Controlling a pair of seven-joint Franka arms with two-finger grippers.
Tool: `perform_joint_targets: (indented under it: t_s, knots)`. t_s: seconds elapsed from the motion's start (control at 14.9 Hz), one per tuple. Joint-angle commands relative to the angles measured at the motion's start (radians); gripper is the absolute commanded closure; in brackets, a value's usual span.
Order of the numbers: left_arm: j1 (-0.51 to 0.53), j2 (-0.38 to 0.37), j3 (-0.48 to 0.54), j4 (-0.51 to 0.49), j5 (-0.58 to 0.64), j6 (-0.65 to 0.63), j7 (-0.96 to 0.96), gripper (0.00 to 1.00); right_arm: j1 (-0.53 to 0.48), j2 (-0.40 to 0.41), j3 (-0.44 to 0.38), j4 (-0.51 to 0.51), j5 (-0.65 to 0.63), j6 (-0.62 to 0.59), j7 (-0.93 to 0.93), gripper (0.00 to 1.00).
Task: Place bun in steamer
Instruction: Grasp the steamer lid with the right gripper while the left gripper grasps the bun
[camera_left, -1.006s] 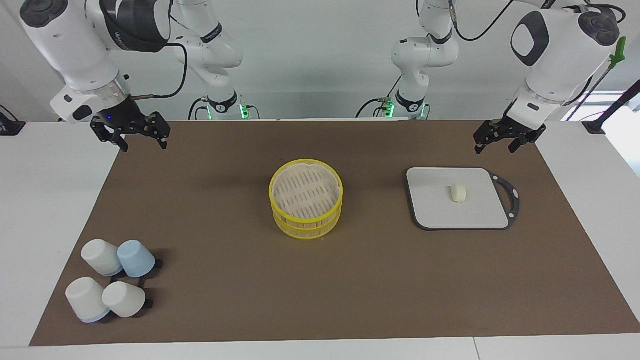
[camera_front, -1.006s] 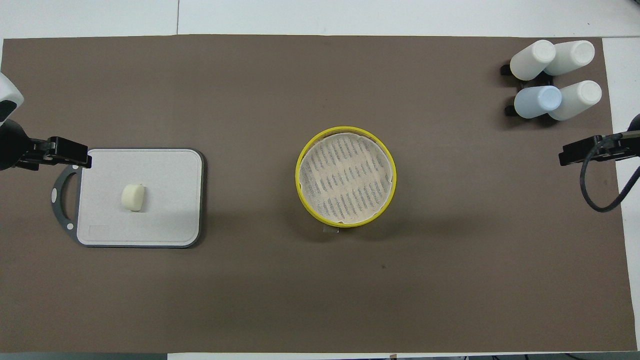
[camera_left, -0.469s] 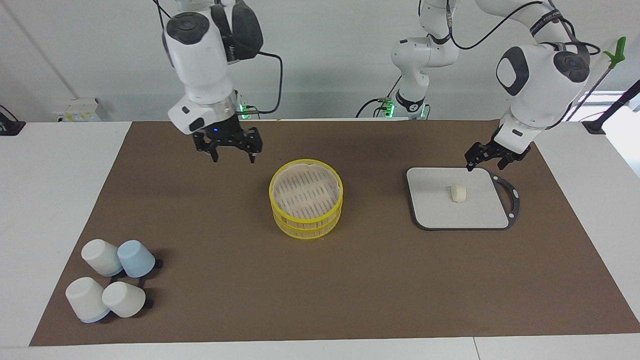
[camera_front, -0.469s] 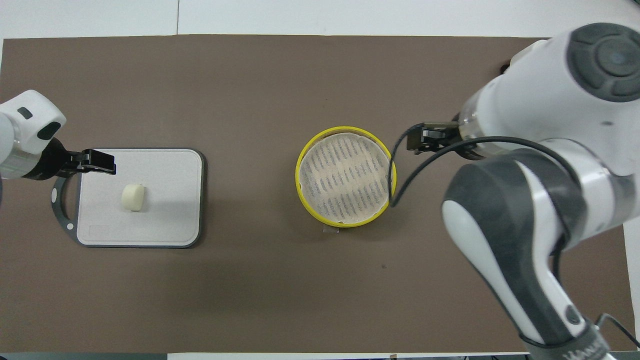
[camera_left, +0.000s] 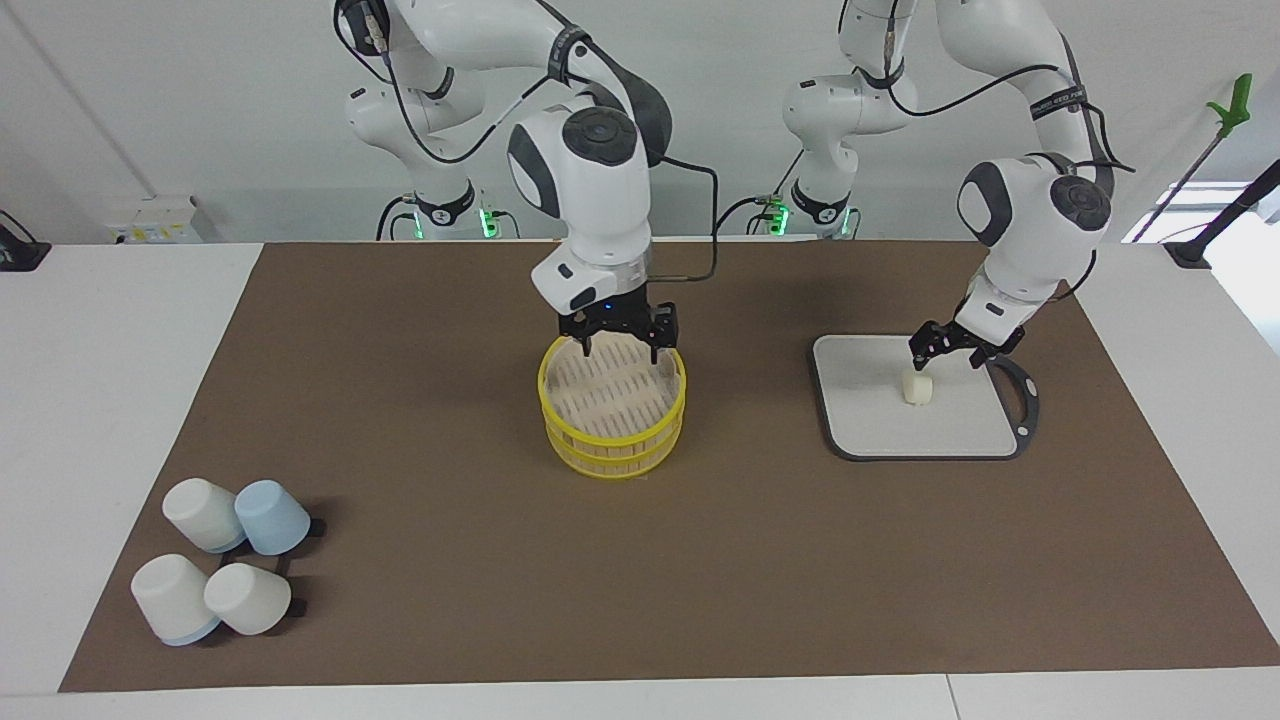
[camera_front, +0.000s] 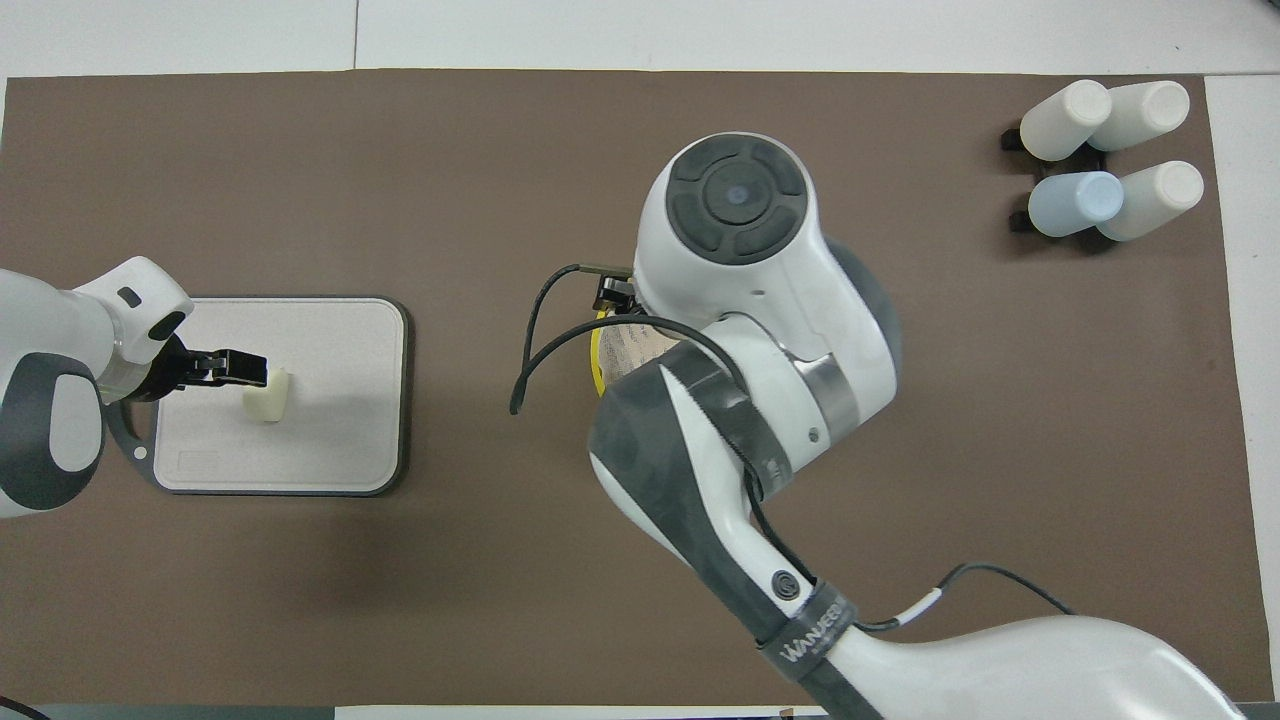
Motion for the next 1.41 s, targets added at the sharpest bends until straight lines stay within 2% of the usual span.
perform_joint_targets:
  t_s: [0.0, 0.54, 0.67, 0.74, 0.8, 0.94, 1.01, 1.07, 1.21, 1.27, 1.34]
  knots:
    - [0.0, 0.025, -0.008, -0.018, 0.013, 0.053, 0.007, 0.0, 0.056, 0.096, -0.011, 0.089, -0.045, -0.007, 0.073, 0.04]
    - [-0.015, 0.085, -0.008, -0.029, 0.013, 0.108, 0.013, 0.0, 0.102, 0.142, -0.003, 0.07, -0.054, 0.109, 0.073, 0.07]
    - [-0.017, 0.094, -0.008, -0.03, 0.013, 0.108, 0.013, 0.01, 0.101, 0.142, -0.003, 0.045, -0.057, 0.132, 0.021, 0.08]
    - [-0.015, 0.094, -0.008, -0.03, 0.013, 0.107, 0.013, 0.04, 0.101, 0.142, -0.003, 0.044, -0.057, 0.128, -0.034, 0.08]
    - [-0.015, 0.094, -0.008, -0.03, 0.013, 0.102, 0.013, 0.12, 0.101, 0.142, -0.003, 0.043, -0.057, 0.125, -0.057, 0.08]
    - [-0.017, 0.093, -0.008, -0.03, 0.013, 0.093, 0.013, 0.34, 0.104, 0.142, -0.003, 0.025, -0.056, 0.134, -0.062, 0.08]
    - [-0.017, 0.093, -0.008, -0.033, 0.013, 0.09, 0.013, 0.44, 0.104, 0.142, -0.003, 0.015, -0.056, 0.145, -0.062, 0.17]
    - [-0.017, 0.093, -0.008, -0.033, 0.013, 0.09, 0.013, 0.54, 0.104, 0.141, -0.003, 0.008, -0.056, 0.145, -0.062, 0.38]
    - [-0.017, 0.091, -0.008, -0.033, 0.013, 0.079, 0.013, 0.64, 0.105, 0.136, -0.003, 0.003, -0.056, 0.143, -0.054, 0.85]
    - [-0.017, 0.091, -0.008, -0.032, 0.013, 0.076, 0.013, 0.65, 0.107, 0.136, -0.003, 0.001, -0.056, 0.143, -0.053, 1.0]
    - [-0.017, 0.091, -0.008, -0.029, 0.013, 0.075, 0.011, 0.67, 0.116, 0.135, -0.004, 0.003, -0.057, 0.134, -0.053, 1.0]
